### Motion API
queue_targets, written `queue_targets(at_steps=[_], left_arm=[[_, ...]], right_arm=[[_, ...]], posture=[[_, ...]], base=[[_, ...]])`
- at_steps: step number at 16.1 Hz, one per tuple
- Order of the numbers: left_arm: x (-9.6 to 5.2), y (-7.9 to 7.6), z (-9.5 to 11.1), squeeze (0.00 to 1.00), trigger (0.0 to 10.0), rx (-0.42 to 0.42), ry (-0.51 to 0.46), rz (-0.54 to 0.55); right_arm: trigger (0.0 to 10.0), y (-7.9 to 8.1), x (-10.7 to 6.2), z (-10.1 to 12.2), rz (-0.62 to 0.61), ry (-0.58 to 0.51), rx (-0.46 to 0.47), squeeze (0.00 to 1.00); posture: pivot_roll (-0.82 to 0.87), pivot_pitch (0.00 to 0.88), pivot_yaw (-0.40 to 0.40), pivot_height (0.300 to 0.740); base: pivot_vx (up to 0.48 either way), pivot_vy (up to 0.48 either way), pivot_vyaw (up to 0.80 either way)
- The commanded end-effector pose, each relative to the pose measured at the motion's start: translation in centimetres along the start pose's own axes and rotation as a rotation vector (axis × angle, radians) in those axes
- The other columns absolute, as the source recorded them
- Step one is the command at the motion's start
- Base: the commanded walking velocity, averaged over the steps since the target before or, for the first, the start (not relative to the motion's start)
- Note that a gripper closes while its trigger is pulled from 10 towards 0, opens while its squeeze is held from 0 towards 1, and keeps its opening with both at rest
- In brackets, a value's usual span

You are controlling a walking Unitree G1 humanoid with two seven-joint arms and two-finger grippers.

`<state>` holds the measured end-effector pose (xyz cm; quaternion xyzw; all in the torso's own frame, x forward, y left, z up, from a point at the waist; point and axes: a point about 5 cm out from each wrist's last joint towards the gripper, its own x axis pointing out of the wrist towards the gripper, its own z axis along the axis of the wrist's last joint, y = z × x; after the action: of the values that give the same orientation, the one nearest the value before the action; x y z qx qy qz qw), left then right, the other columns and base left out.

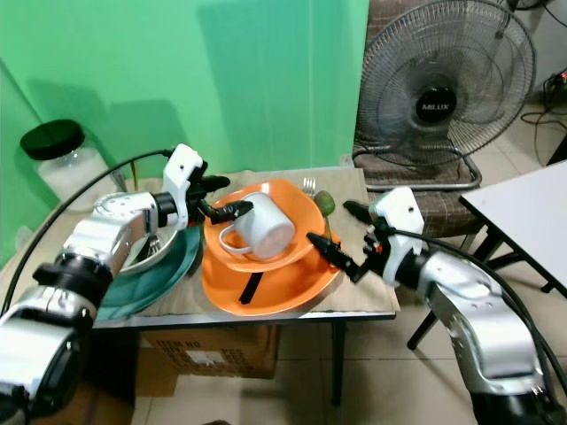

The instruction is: Setting the table

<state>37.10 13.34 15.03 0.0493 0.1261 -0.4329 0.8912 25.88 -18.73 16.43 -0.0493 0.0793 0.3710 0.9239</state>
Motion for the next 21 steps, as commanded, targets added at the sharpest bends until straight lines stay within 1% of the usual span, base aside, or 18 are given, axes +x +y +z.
queue_targets(at_steps=[1, 2, 3, 4, 5, 7, 9, 11, 12, 14, 15, 16, 20, 21], left_arm=[[-0.4, 0.5, 0.2, 0.00, 4.2, -0.028, -0.014, -0.043], [-0.4, 0.4, 0.3, 0.00, 1.7, -0.051, -0.033, -0.079], [-0.4, 0.3, 0.5, 0.00, 0.0, -0.063, -0.044, -0.132], [-0.4, 0.2, 0.4, 0.00, 0.0, -0.050, -0.030, -0.162], [-0.3, 0.2, 0.0, 0.00, 0.0, -0.026, 0.014, -0.165], [-0.2, 0.2, -0.7, 0.00, 0.0, 0.001, 0.077, -0.162], [-0.2, 0.3, -1.1, 0.00, 0.0, 0.003, 0.106, -0.156], [-0.4, 0.5, -2.2, 0.00, 0.0, 0.004, 0.170, -0.123], [-0.4, 0.5, -2.4, 0.00, 0.0, -0.004, 0.170, -0.113], [-0.4, 0.5, -2.4, 0.00, 0.0, -0.028, 0.147, -0.125], [-0.5, 0.3, -1.8, 0.00, 0.0, -0.066, 0.083, -0.178], [-0.6, 0.3, -1.5, 0.00, 0.0, -0.093, 0.048, -0.207], [-0.8, 0.2, -1.8, 0.00, 0.0, -0.119, 0.056, -0.247], [-0.9, 0.1, -1.6, 0.00, 0.0, -0.132, 0.031, -0.260]], right_arm=[[10.0, 0.9, -0.8, 0.7, 0.064, -0.020, 0.015, 0.00], [10.0, 1.2, -1.2, 0.7, 0.089, -0.012, 0.023, 0.00], [10.0, 1.5, -1.5, 0.6, 0.121, 0.007, 0.030, 0.00], [10.0, 1.7, -1.8, 0.4, 0.150, 0.045, 0.022, 0.00], [10.0, 1.9, -1.9, 0.4, 0.171, 0.074, 0.003, 0.00], [10.0, 2.3, -1.8, 1.2, 0.204, 0.064, 0.003, 0.00], [10.0, 2.5, -1.7, 1.3, 0.222, 0.073, 0.001, 0.00], [10.0, 2.8, -1.6, 1.2, 0.249, 0.094, -0.005, 0.00], [10.0, 3.0, -1.6, 1.3, 0.261, 0.097, -0.003, 0.00], [10.0, 3.1, -1.5, 1.3, 0.269, 0.097, 0.001, 0.00], [10.0, 3.2, -1.5, 1.3, 0.279, 0.099, 0.004, 0.00], [10.0, 3.2, -1.6, 1.3, 0.287, 0.103, 0.005, 0.00], [10.0, 3.3, -1.7, 1.4, 0.306, 0.114, 0.006, 0.00], [10.0, 3.3, -1.7, 1.4, 0.309, 0.117, 0.006, 0.00]], posture=[[-0.31, 0.000, 0.170, 0.740], [-0.32, 0.000, 0.175, 0.740], [-0.33, 0.000, 0.179, 0.740], [-0.33, 0.000, 0.178, 0.740], [-0.33, 0.000, 0.174, 0.740], [-0.33, 0.000, 0.166, 0.740], [-0.33, 0.000, 0.164, 0.740], [-0.33, 0.000, 0.157, 0.740], [-0.33, 0.000, 0.155, 0.740], [-0.33, 0.000, 0.153, 0.740], [-0.33, 0.000, 0.148, 0.740], [-0.32, 0.000, 0.144, 0.740], [-0.32, 0.000, 0.138, 0.740], [-0.32, 0.000, 0.135, 0.740]], base=[[0.000, 0.000, 0.00], [0.000, 0.000, 0.00], [0.000, 0.000, 0.00], [0.000, 0.000, 0.00], [0.000, 0.000, 0.00], [0.000, 0.000, 0.00], [0.000, 0.000, 0.00], [0.000, 0.000, 0.00], [0.000, 0.000, 0.00], [0.000, 0.000, 0.00], [0.000, 0.000, 0.00], [0.000, 0.000, 0.00], [0.000, 0.000, 0.00], [0.000, 0.000, 0.00]])
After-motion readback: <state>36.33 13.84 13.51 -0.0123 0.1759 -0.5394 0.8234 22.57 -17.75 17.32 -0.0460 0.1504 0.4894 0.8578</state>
